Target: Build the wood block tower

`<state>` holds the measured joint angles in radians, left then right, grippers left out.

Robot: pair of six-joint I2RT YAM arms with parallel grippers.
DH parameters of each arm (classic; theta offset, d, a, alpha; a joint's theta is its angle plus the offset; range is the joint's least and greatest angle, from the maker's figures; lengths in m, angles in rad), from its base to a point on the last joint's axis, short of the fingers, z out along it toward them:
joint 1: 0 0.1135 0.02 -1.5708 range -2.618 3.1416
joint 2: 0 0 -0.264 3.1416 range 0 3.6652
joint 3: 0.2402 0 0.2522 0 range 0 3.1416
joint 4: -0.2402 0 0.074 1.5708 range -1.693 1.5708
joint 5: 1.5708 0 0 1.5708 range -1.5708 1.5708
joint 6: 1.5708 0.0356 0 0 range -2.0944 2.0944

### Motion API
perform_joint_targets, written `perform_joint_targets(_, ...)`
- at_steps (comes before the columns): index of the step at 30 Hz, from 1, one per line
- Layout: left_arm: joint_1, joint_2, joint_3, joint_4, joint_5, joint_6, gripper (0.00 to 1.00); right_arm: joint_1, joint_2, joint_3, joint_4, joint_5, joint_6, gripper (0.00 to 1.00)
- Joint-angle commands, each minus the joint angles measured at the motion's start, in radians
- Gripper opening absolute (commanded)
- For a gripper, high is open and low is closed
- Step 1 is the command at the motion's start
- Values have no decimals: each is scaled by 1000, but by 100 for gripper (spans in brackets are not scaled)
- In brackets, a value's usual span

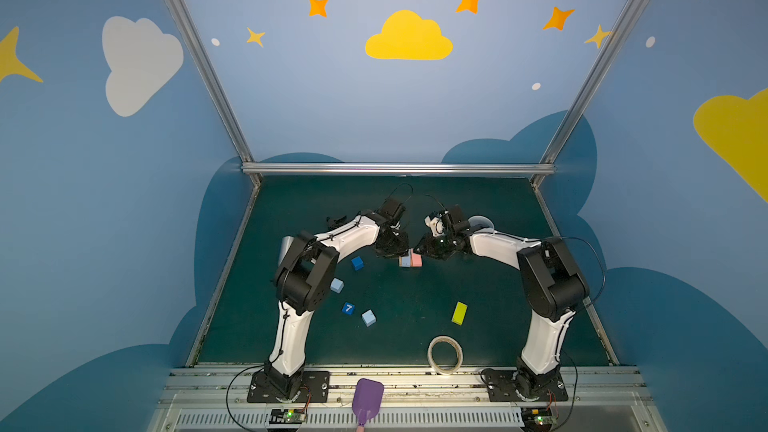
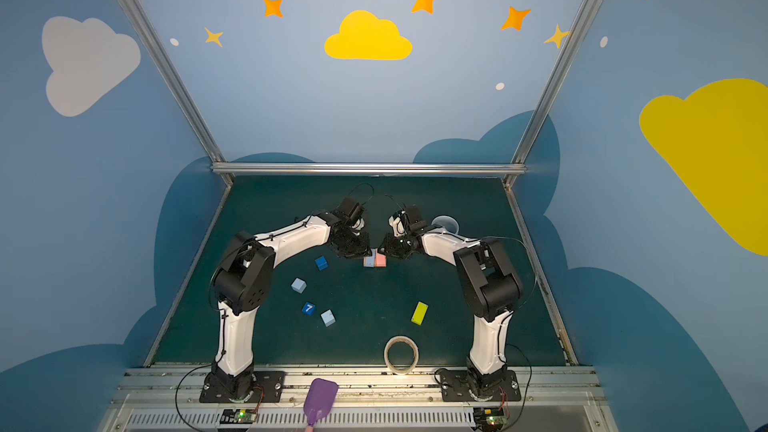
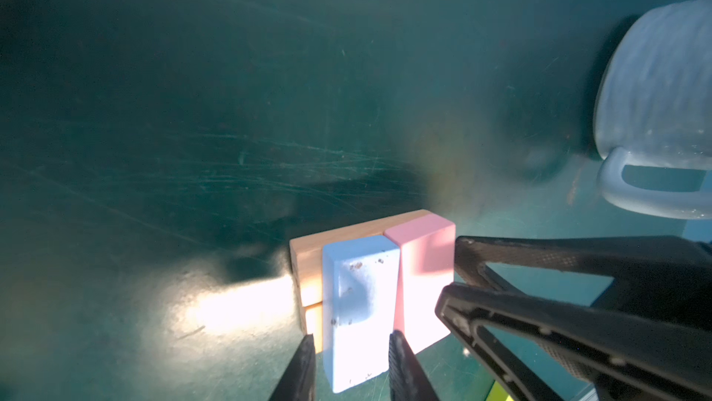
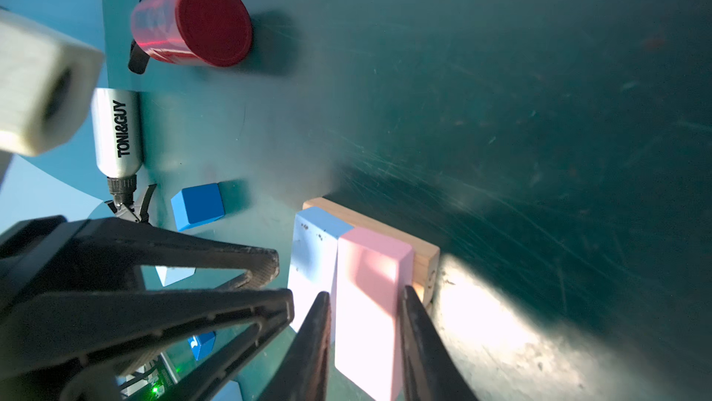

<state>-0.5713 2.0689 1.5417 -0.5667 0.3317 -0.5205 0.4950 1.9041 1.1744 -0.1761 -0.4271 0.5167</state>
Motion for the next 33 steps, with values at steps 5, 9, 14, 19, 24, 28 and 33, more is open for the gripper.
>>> perform_joint_targets(5, -1, 27, 26, 11, 21, -10, 31, 7, 10, 19, -5, -2, 5, 29)
perform_joint_targets(9, -1, 26, 26, 11, 23, -11, 31, 8, 9, 17, -5, -2, 6, 29)
perform_joint_targets(14, -3, 24, 26, 14, 26, -12, 31, 9, 6, 14, -5, -4, 8, 29)
perform_joint_targets(19, -4, 27, 25, 14, 26, -15, 31, 10, 2, 9, -5, -1, 10, 29)
perform_joint_targets(24, -5, 27, 26, 17, 29, -18, 31, 12, 1, 6, -3, -2, 12, 29)
perform_joint_targets(28, -7, 28, 26, 16, 27, -18, 31, 14, 0, 3, -2, -1, 13, 29)
perform_joint_targets(33, -9, 27, 29, 15, 32, -19, 31, 15, -2, 2, -3, 4, 14, 29)
